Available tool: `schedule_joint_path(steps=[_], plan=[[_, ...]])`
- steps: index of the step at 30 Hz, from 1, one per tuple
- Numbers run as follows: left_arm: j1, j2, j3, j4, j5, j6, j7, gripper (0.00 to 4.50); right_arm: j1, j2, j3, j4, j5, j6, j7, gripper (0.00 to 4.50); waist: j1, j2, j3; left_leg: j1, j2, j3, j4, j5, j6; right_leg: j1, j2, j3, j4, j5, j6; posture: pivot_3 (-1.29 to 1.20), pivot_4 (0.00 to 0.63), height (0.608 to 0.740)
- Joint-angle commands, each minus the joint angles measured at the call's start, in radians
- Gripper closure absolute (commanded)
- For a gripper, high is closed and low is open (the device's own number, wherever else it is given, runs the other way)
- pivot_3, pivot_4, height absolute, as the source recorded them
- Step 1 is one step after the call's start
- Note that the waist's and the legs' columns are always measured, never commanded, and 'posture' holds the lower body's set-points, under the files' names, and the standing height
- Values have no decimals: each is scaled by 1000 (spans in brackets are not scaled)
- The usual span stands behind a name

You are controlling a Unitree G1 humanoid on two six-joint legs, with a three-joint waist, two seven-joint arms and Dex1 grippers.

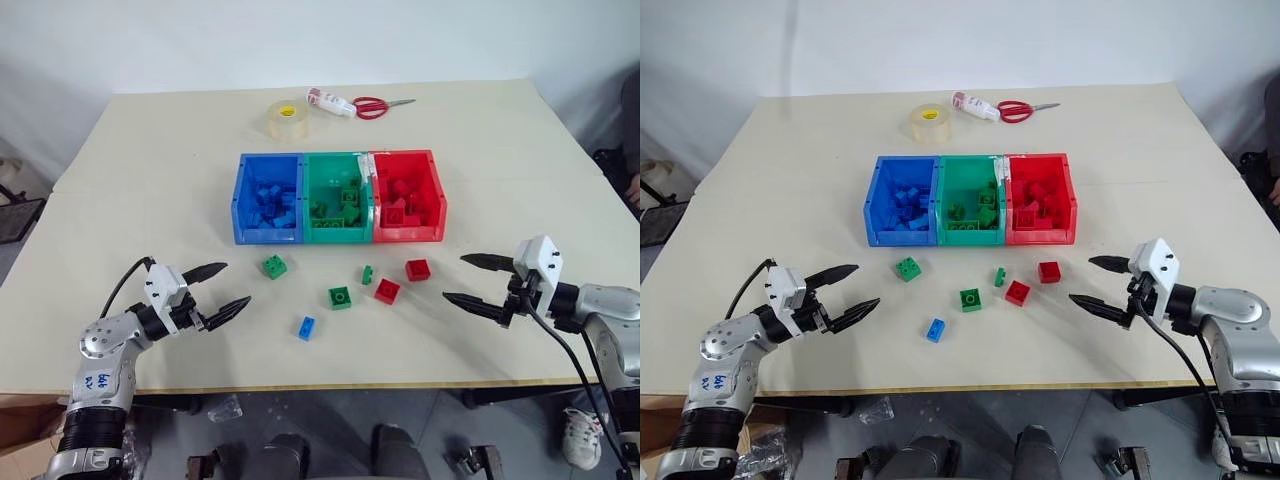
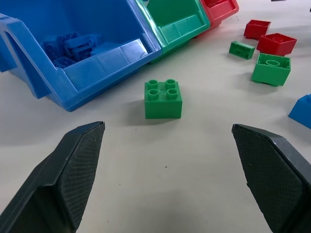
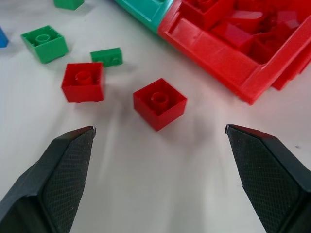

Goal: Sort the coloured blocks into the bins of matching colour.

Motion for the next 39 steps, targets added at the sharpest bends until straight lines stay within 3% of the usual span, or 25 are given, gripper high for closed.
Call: schedule_joint_path(steps=[1,9,18,23,26,32,39], plan=[[-13,1,8,-7,-14,-14,-6,34,8,-2,-36,-41,25,-1,0,0,0,0,0,0,0,0,0,0,0,0,0,0,0,0,0,0,150,740],[-39,0,-10,19,10,29,20,34,39,-16,-53,-87,24,26,-36,0,0,0,0,0,0,0,0,0,0,0,0,0,0,0,0,0,150,740],[-86,-3,-17,108,-11,4,-75,34,299,-101,-247,-242,48,112,-50,0,18,0,0,0,0,1,1,0,0,-1,0,0,-1,0,0,0,150,740],[-92,-22,-9,120,-38,-8,-112,34,342,-108,-270,-317,59,175,-70,0,17,0,0,1,1,3,1,-1,0,-1,0,0,-1,0,0,0,150,740],[-84,-32,-4,111,-45,-20,-118,34,306,-112,-227,-337,59,201,-64,0,17,0,0,1,1,3,1,-1,0,-1,0,0,-1,0,0,0,150,740],[1,-29,5,32,-65,-49,-155,34,82,-93,-37,-256,8,236,-47,0,4,0,0,1,2,4,1,-1,0,-1,0,0,-1,0,0,0,150,740],[94,-30,27,-81,-69,-35,-106,34,-186,-2,166,52,-120,124,4,0,-1,-2,0,0,2,4,1,-1,0,-1,0,-1,0,1,-1,0,150,740]])
